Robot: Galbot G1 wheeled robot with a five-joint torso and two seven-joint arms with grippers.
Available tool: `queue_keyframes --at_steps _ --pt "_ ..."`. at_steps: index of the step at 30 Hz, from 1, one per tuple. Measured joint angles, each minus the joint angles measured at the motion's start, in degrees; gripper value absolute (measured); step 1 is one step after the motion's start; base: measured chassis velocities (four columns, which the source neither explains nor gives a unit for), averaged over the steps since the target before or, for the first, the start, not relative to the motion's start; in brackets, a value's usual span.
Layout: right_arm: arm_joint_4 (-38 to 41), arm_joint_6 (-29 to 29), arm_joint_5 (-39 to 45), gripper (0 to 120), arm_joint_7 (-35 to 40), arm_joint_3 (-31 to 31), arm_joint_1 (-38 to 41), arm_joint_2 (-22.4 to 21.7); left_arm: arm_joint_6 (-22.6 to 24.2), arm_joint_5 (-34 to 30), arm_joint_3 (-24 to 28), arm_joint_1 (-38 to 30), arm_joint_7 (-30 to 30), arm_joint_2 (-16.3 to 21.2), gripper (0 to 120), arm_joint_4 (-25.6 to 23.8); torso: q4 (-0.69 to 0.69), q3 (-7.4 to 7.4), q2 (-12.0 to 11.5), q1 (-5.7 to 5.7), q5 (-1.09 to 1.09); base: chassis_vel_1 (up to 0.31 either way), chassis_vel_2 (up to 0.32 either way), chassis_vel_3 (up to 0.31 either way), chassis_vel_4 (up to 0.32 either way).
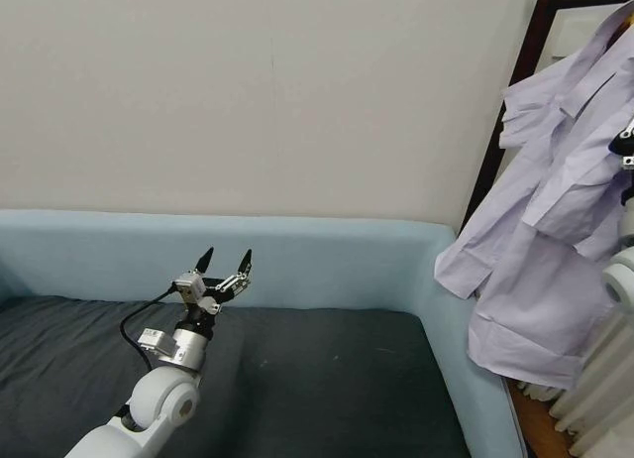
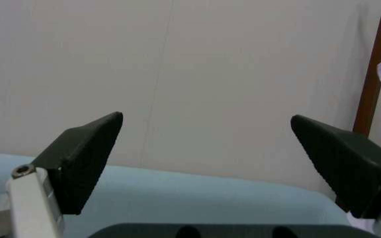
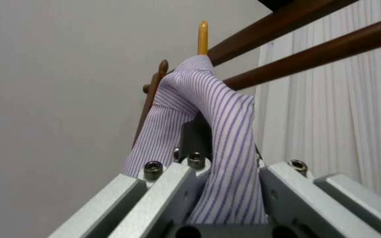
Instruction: Pick up the clothes from the sofa and hang them on the clothes hanger.
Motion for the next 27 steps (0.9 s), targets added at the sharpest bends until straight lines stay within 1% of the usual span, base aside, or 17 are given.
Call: queue_keyframes --at_steps 2,4,5,7,9,10,11,14,15,19,20,21,24,25,27 --pt "-4.4 2.2 -3.1 0 -0.3 -2.0 2.6 2.0 0.1 0.0 0.0 -0.2 0.0 0.5 100 0.3 -0.03 0.0 0.0 0.0 0.01 0.0 0.0 0.0 0.0" --pt "-8.9 3.9 -5.9 0 -0.5 -4.0 5.8 4.1 0.1 -0.2 -0.3 -0.2 0.0 1.0 100 0.3 -0.01 0.0 0.0 0.0 0.0 0.0 0.0 0.0 0.0" --pt "-8.9 3.9 -5.9 0 -0.5 -4.0 5.8 4.1 0.1 -0.2 -0.3 -0.2 0.0 1.0 100 0.3 -0.01 0.0 0.0 0.0 0.0 0.0 0.0 0.0 0.0" --pt "-12.8 5.7 -9.4 0 -0.9 -5.3 8.4 5.4 0.1 -0.3 -0.3 -0.3 0.0 1.2 100 0.3 0.01 0.0 0.0 0.01 0.0 0.0 0.0 0.0 0.0" --pt "-16.4 7.1 -11.7 0 -1.0 -6.8 11.3 6.5 0.1 -0.4 -0.3 -0.3 0.0 1.2 100 0.5 -0.02 0.0 0.0 0.01 0.0 0.0 0.0 0.0 0.0" --pt "-16.4 7.1 -11.7 0 -1.0 -6.8 11.3 6.5 0.1 -0.4 -0.3 -0.3 0.0 1.2 100 0.5 -0.02 0.0 0.0 0.01 0.0 0.0 0.0 0.0 0.0" --pt "-18.5 7.9 -12.6 0 -1.0 -8.0 13.2 7.1 0.1 -0.3 -0.3 -0.3 0.0 1.1 100 0.6 -0.04 0.0 0.0 0.01 0.0 0.0 0.0 0.0 0.0" --pt "-23.8 9.1 -14.6 0 -0.7 -11.1 18.2 8.8 0.1 -0.3 -0.2 -0.3 0.0 0.6 100 0.7 -0.02 0.0 0.0 0.01 -0.01 0.0 0.0 0.0 0.0" --pt "-23.8 9.1 -14.6 0 -0.7 -11.1 18.2 8.8 0.1 -0.3 -0.2 -0.3 0.0 0.6 100 0.7 -0.02 0.0 0.0 0.01 -0.01 0.0 0.0 0.0 0.0" --pt "-30.5 11.1 -18.0 0 -0.6 -13.5 22.9 10.6 0.1 -0.2 -0.2 -0.4 0.0 0.1 100 0.7 -0.01 0.0 0.0 0.01 -0.01 0.0 0.0 0.0 0.0" --pt "-30.5 11.1 -18.0 0 -0.6 -13.5 22.9 10.6 0.1 -0.2 -0.2 -0.4 0.0 0.1 100 0.7 -0.01 0.0 0.0 0.01 -0.01 0.0 0.0 0.0 0.0" --pt "-33.0 12.1 -19.1 0 -0.5 -13.9 24.2 11.3 0.1 -0.2 -0.3 -0.4 0.0 0.0 100 0.7 -0.02 0.0 0.0 0.01 -0.01 0.0 0.0 0.0 0.0" --pt "-38.5 13.5 -20.3 0 -0.2 -14.6 27.0 12.5 0.1 -0.3 -0.6 -0.3 0.0 0.4 100 0.6 -0.02 0.0 0.0 0.01 0.0 0.0 0.0 0.0 0.0" --pt "-38.5 13.5 -20.3 0 -0.2 -14.6 27.0 12.5 0.1 -0.3 -0.6 -0.3 0.0 0.4 100 0.6 -0.02 0.0 0.0 0.01 0.0 0.0 0.0 0.0 0.0" --pt "-41.5 14.9 -21.7 0 0.0 -14.6 28.6 13.1 -0.1 -0.4 -1.0 -0.3 0.0 0.8 100 0.5 -0.03 0.0 0.0 0.01 0.0 0.0 0.0 0.0 0.0"
